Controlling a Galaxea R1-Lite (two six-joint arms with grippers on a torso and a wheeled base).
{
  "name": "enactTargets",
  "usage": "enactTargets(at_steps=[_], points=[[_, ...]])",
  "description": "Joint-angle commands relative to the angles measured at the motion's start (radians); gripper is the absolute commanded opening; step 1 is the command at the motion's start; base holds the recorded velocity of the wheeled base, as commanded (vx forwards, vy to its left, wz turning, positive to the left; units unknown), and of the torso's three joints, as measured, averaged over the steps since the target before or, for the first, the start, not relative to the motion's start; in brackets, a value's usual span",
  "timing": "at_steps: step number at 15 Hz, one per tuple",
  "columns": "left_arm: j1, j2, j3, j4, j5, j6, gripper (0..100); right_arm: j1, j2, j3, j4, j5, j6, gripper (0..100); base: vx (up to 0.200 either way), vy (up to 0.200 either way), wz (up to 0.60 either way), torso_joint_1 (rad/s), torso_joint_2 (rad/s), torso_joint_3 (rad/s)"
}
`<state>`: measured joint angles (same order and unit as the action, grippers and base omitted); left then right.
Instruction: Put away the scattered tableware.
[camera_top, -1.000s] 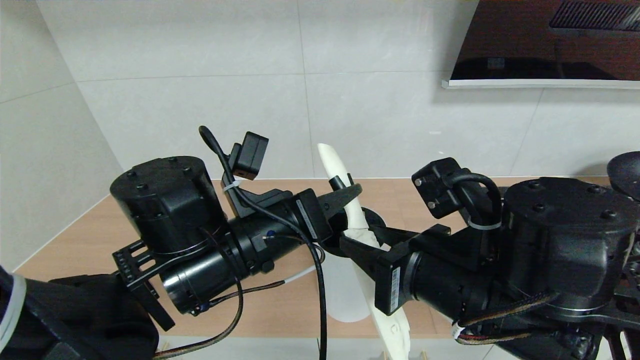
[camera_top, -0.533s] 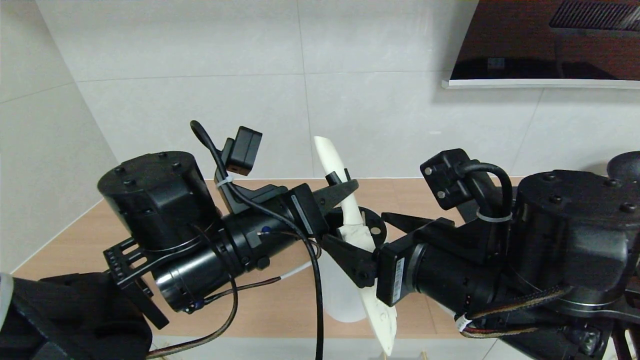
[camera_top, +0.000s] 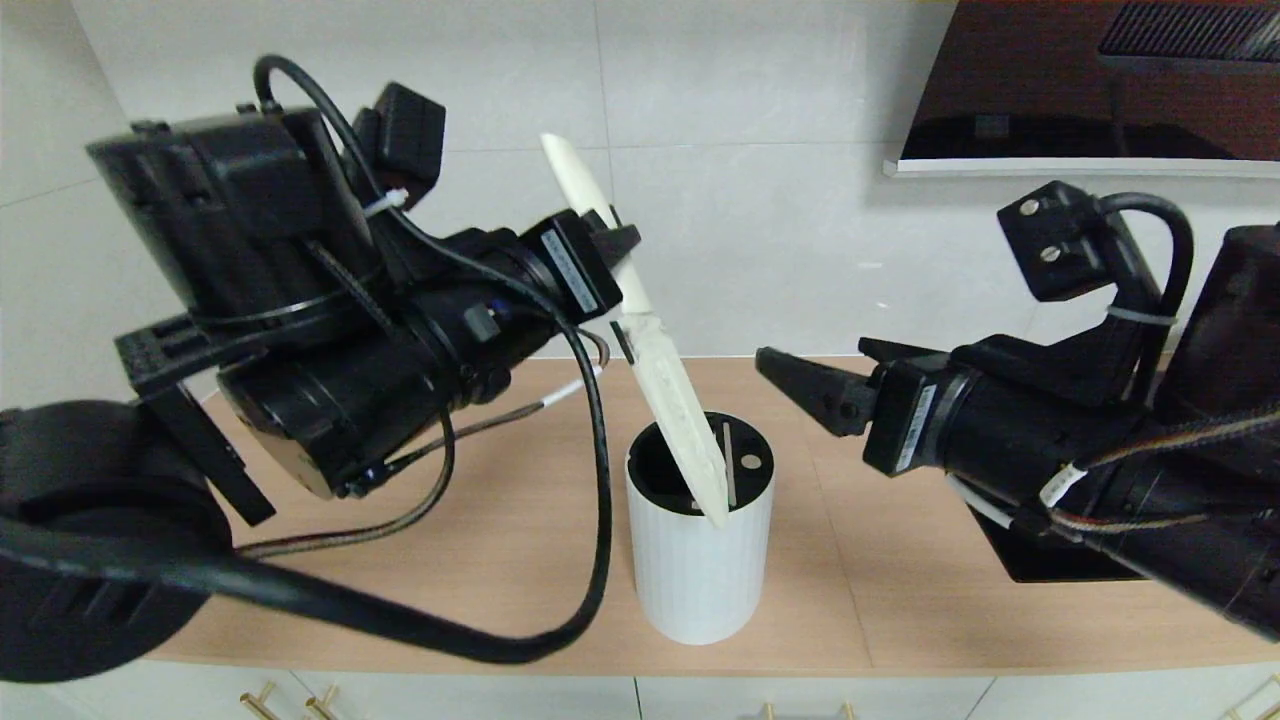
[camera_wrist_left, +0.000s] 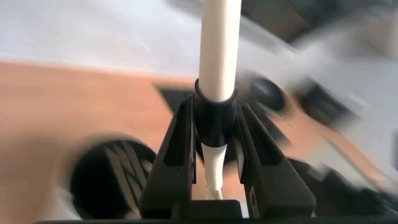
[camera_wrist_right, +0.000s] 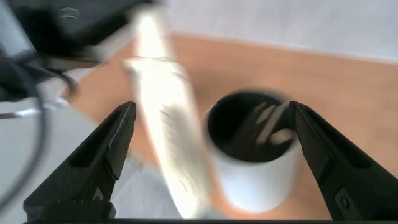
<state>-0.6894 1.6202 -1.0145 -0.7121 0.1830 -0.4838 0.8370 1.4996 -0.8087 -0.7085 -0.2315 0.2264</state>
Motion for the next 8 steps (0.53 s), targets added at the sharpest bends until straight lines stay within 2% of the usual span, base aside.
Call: enactTargets(at_steps=[1,2,3,5,7,8], points=[[0.001,0.015,-0.13,0.068,0.11,0.097,0,-0.087,-0.041,-0.018,0.0,0.023,-0.001,100,0.0,0.0,0.0,0.0,0.0,0.0],[-0.007,0.021,-0.139,0.076,0.161,0.133,0,-0.101,-0.047,-0.018,0.0,0.023,-0.002,100,0.0,0.0,0.0,0.0,0.0,0.0],[-0.041,0.041,-0.136,0.076,0.268,0.218,0,-0.118,-0.059,-0.018,0.0,0.024,-0.005,100,0.0,0.0,0.0,0.0,0.0,0.0],[-0.067,0.089,-0.136,0.063,0.411,0.268,0,-0.127,-0.059,-0.015,0.0,0.024,-0.005,100,0.0,0.0,0.0,0.0,0.0,0.0],[-0.087,0.121,-0.134,0.023,0.423,0.284,0,-0.127,-0.055,-0.015,0.0,0.024,-0.005,100,0.0,0.0,0.0,0.0,0.0,0.0],[-0.096,0.15,-0.125,-0.023,0.429,0.303,0,-0.127,-0.05,-0.012,0.0,0.024,-0.005,100,0.0,0.0,0.0,0.0,0.0,0.0]])
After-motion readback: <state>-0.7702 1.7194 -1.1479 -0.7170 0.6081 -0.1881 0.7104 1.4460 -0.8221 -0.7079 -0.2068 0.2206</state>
